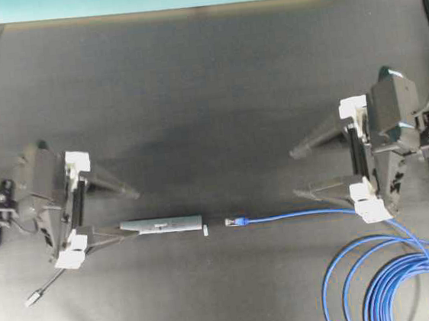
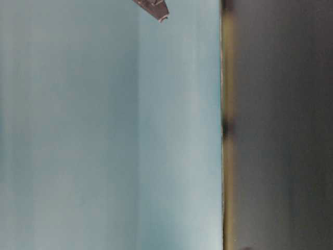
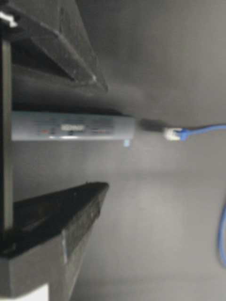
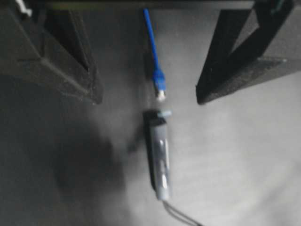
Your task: Insert the LAN cable into the hub.
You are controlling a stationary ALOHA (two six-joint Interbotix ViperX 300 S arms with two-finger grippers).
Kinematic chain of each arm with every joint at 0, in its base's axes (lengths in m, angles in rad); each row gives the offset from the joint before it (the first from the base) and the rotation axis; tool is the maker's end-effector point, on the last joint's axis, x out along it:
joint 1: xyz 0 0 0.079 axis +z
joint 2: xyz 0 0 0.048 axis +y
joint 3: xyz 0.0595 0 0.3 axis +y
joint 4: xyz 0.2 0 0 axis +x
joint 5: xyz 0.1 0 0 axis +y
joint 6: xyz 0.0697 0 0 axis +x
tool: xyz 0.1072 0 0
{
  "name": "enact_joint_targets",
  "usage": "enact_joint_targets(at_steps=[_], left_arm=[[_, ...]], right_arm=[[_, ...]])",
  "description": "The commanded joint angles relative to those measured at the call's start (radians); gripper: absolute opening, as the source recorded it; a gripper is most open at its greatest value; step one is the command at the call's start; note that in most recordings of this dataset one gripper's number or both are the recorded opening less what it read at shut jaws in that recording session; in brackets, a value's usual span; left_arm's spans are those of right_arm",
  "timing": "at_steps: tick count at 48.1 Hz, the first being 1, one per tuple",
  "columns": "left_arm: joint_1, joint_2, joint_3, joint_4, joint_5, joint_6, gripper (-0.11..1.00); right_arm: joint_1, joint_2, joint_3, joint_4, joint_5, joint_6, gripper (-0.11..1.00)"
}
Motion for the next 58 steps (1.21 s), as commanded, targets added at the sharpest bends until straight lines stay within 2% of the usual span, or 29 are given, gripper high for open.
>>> enact_joint_targets(at_steps=[1,6,13,26,50,58], left_arm=[[-0.002,0.086,0.002,0.002,-0.140,-0.005,0.70],[-0.005,0.187,-0.008,0.003,-0.247,-0.021,0.71],[-0.011,0.290,-0.049,0.003,-0.293,-0.034,0.71],[-0.014,0.385,-0.124,0.003,-0.273,-0.034,0.71],[-0.014,0.466,-0.161,0.003,-0.245,-0.034,0.69],[-0.017,0.480,-0.176,0.003,-0.195,-0.023,0.65]], right_arm=[[-0.003,0.002,-0.020,0.002,0.018,0.012,0.77],[-0.003,0.002,-0.021,0.003,0.028,0.014,0.76],[-0.003,0.000,-0.023,0.003,0.026,0.014,0.76],[-0.003,0.000,-0.025,0.003,0.029,0.017,0.76],[0.014,-0.002,-0.020,0.003,0.031,0.044,0.76],[0.018,-0.002,-0.020,0.003,0.032,0.043,0.76]])
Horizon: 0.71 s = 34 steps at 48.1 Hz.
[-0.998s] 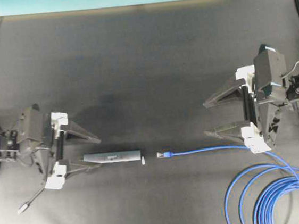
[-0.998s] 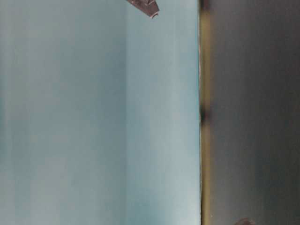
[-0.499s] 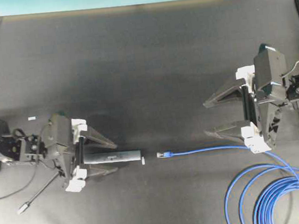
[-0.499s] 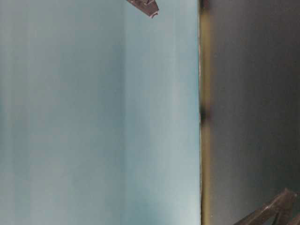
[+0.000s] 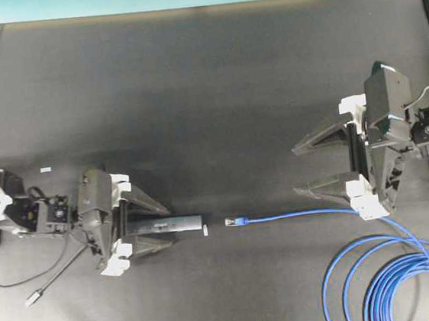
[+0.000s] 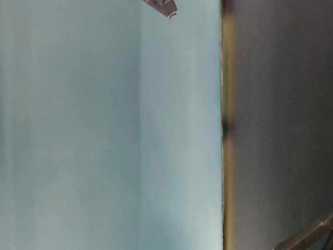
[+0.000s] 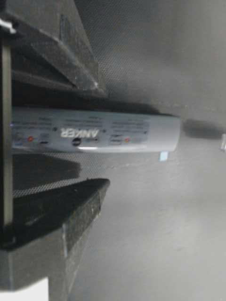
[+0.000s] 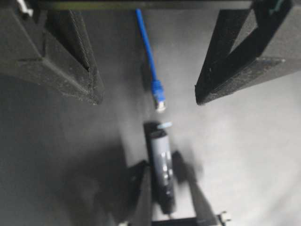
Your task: Insert the LAN cable into the hub.
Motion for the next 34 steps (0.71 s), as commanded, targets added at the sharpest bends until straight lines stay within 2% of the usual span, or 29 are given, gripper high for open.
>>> enact_joint_targets(at_steps=[1,5,10,11,16,21,34], left_arm=[[-0.003,0.005,-0.006,0.003,0.026,0.008,0.64],[-0.003,0.005,-0.006,0.003,0.055,0.012,0.54],[-0.003,0.003,-0.009,0.003,0.066,0.018,0.29],[-0.003,0.002,-0.012,0.003,0.067,0.021,0.28],[-0.003,-0.006,-0.021,0.003,0.080,0.028,0.28],[-0.002,-0.054,-0.044,0.003,0.143,0.029,0.28],[0.002,-0.232,-0.127,0.003,0.485,0.037,0.28]], right_arm=[[0.005,0.000,-0.012,0.002,-0.006,0.006,0.76],[0.009,-0.002,-0.012,0.002,-0.009,0.006,0.76],[0.015,-0.002,-0.006,0.002,-0.009,0.006,0.76],[0.015,-0.002,-0.003,0.002,-0.011,0.006,0.76],[0.018,0.003,0.014,0.000,-0.017,0.006,0.76],[0.020,0.021,0.031,0.002,-0.043,0.006,0.76],[0.021,0.207,0.054,-0.006,-0.242,-0.020,0.76]])
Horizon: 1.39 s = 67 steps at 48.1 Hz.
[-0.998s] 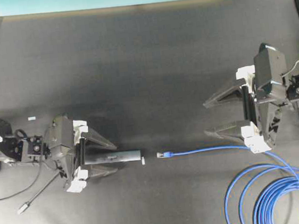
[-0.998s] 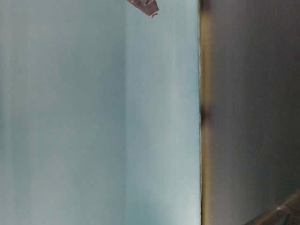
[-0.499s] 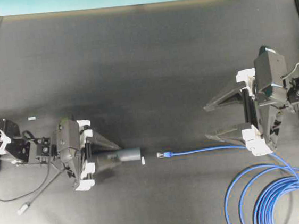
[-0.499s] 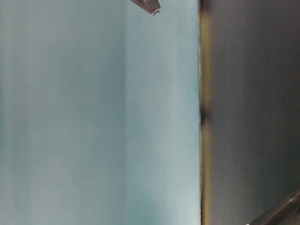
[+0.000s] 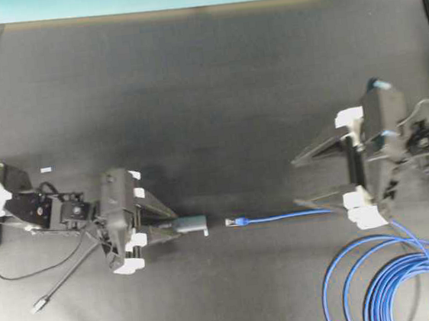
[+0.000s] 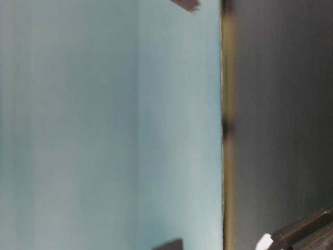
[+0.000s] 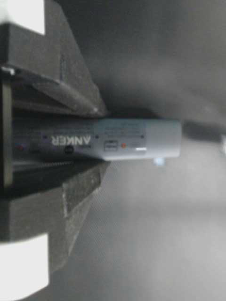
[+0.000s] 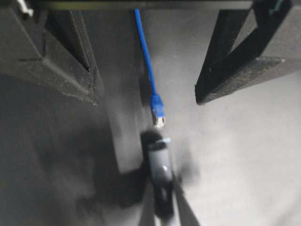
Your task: Insert the LAN cable into the hub.
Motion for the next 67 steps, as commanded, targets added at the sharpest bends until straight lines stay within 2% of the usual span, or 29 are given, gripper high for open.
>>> enact_joint_targets(at_steps=[1,6,15,27,39,56,63,67], left_arm=[[0.005,-0.066,-0.035,0.003,0.091,0.005,0.28],[0.002,-0.123,-0.054,0.003,0.169,0.003,0.28],[0.000,-0.204,-0.075,0.003,0.285,-0.006,0.28],[-0.005,-0.268,-0.103,0.003,0.488,-0.009,0.28],[-0.005,-0.293,-0.100,0.003,0.506,-0.017,0.28],[-0.006,-0.293,-0.097,0.003,0.506,-0.026,0.28],[-0.006,-0.293,-0.095,0.002,0.508,-0.026,0.28],[-0.006,-0.293,-0.095,0.003,0.506,-0.026,0.28]], right_arm=[[0.011,0.086,-0.006,-0.006,-0.072,-0.018,0.76],[0.014,0.206,-0.018,-0.009,-0.167,-0.048,0.76],[0.026,0.399,-0.060,-0.008,-0.316,-0.061,0.76],[0.029,0.548,-0.124,-0.006,-0.420,-0.063,0.76],[0.040,0.627,-0.163,-0.006,-0.454,-0.061,0.72],[0.074,0.663,-0.178,0.005,-0.448,-0.055,0.70],[0.072,0.664,-0.178,0.005,-0.451,-0.055,0.60],[0.072,0.666,-0.175,0.005,-0.454,-0.055,0.43]])
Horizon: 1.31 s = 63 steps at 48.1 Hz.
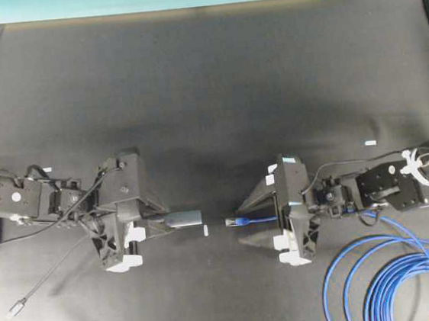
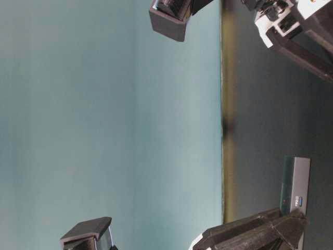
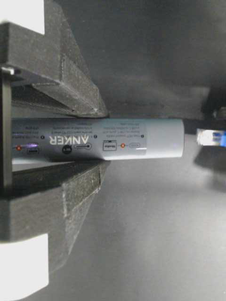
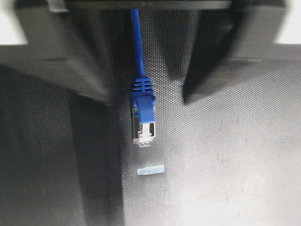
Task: Insert the LAN cable into the hub.
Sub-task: 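Grasp the blue LAN cable behind its plug with the right gripper, then lift the plug and align it with the hub's port, facing the left gripper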
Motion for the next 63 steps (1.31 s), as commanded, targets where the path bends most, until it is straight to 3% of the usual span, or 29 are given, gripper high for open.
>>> enact_joint_targets(at_steps=[1,5,7,19,34,63], left_arm=[[-0.003,-0.015,-0.012,0.003,-0.005,-0.002,0.28],[-0.003,-0.015,-0.012,0.003,-0.005,-0.003,0.28],[-0.003,-0.015,-0.012,0.003,-0.003,-0.003,0.28],[-0.006,-0.012,-0.072,0.003,0.104,0.020,0.28],[-0.003,0.012,-0.129,0.005,0.147,0.080,0.28],[-0.002,0.029,-0.132,0.005,0.153,0.080,0.28]], right_arm=[[0.003,0.006,-0.005,0.002,-0.009,0.000,0.37],[0.003,0.006,-0.003,0.002,-0.009,0.003,0.17],[0.003,0.005,0.000,0.002,-0.009,0.008,0.12],[-0.002,-0.075,0.003,0.002,0.020,0.046,0.12],[-0.008,-0.147,-0.072,-0.002,0.212,0.012,0.12],[-0.018,-0.143,-0.106,-0.002,0.190,0.012,0.12]])
